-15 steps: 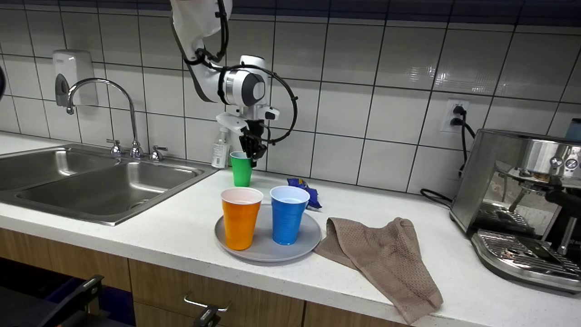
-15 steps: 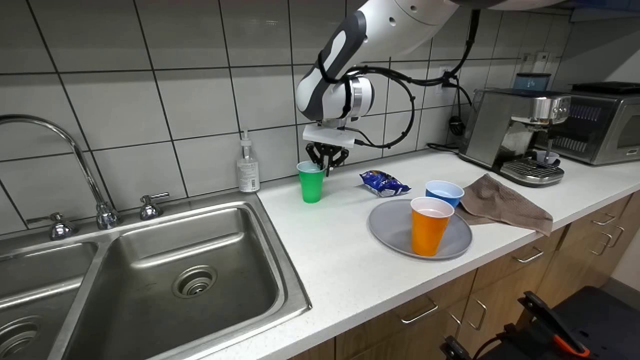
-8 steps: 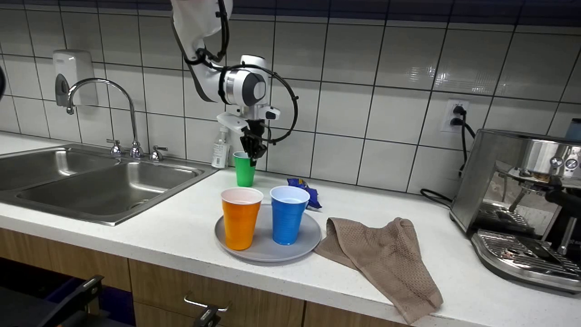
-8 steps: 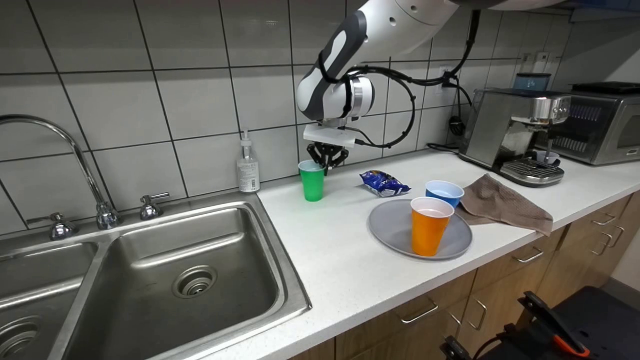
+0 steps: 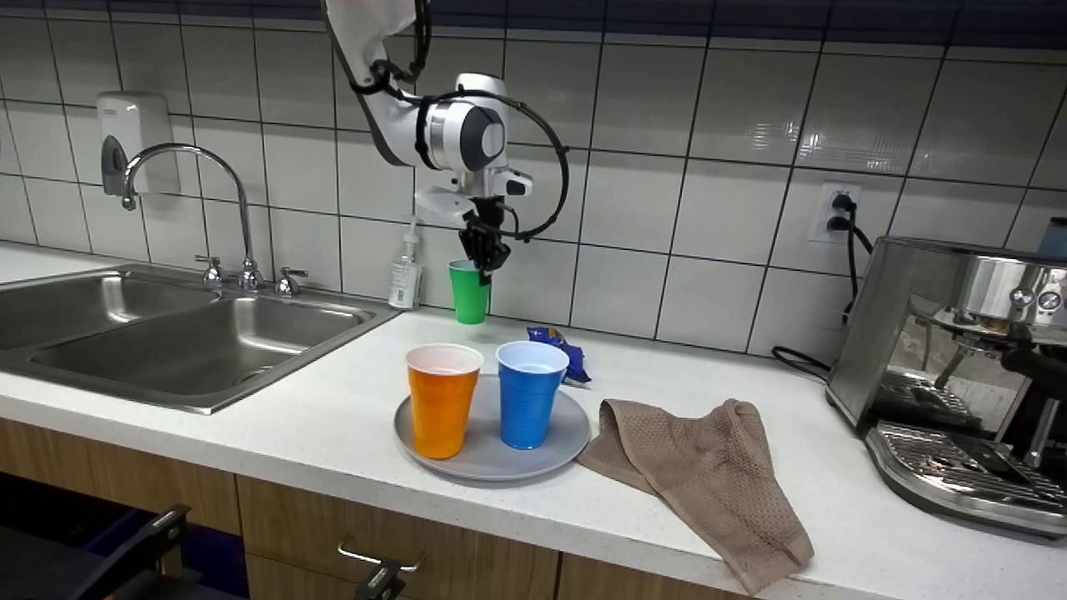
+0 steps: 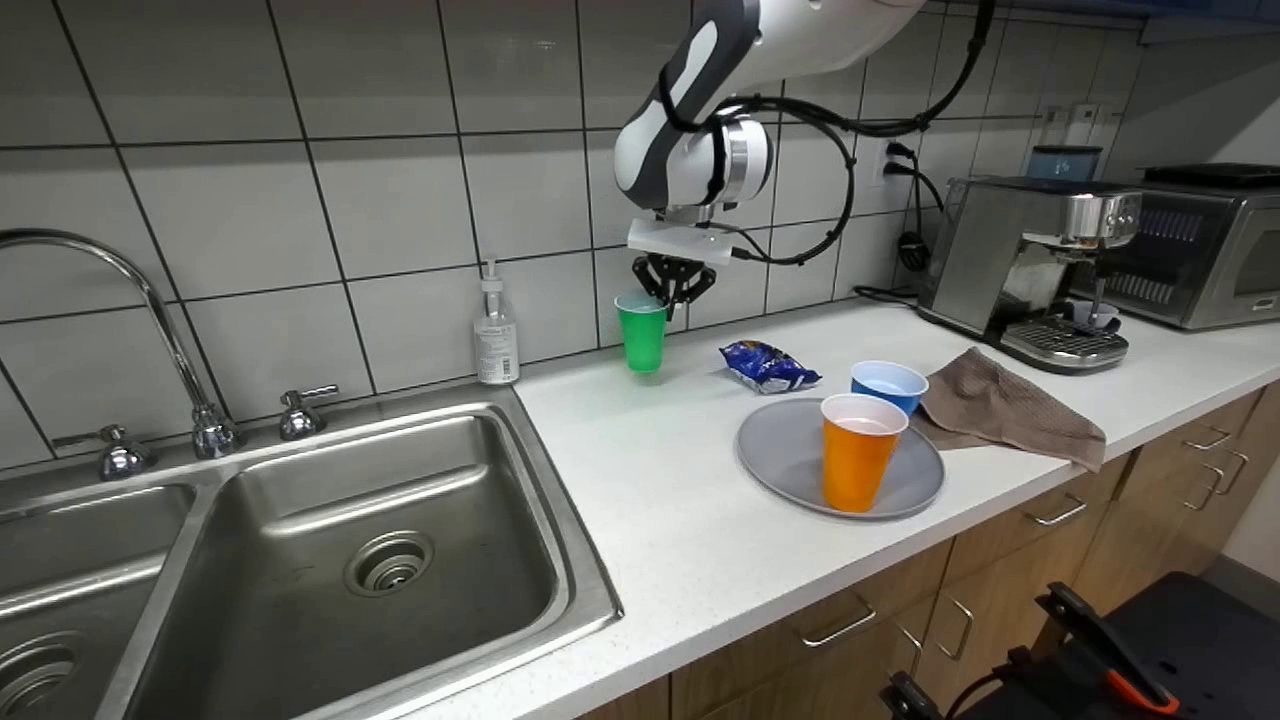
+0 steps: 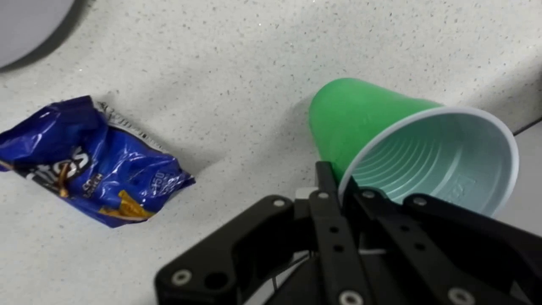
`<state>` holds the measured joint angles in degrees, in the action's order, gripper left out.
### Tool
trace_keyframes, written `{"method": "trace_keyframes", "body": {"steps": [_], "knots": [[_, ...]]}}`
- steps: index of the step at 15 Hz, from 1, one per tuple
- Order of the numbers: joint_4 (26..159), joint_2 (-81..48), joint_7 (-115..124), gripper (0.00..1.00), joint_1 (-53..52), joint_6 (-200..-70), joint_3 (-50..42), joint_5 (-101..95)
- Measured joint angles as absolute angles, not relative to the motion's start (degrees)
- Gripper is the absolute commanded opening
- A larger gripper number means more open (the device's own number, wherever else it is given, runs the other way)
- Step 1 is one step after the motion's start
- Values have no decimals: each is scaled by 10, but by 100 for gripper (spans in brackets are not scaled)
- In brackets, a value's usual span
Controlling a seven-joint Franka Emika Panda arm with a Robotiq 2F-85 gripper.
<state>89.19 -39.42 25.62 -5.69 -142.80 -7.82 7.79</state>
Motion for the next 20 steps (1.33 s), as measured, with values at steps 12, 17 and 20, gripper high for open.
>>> {"method": "trace_keyframes", "body": {"steps": [12,17,20], "knots": [[1093,-235,210,1,-27,-1471,-84,66],[1172,-179,200,1,-16,-1476,-84,66],[1208,-156,195,1,-8,-1481,-85,62]]}}
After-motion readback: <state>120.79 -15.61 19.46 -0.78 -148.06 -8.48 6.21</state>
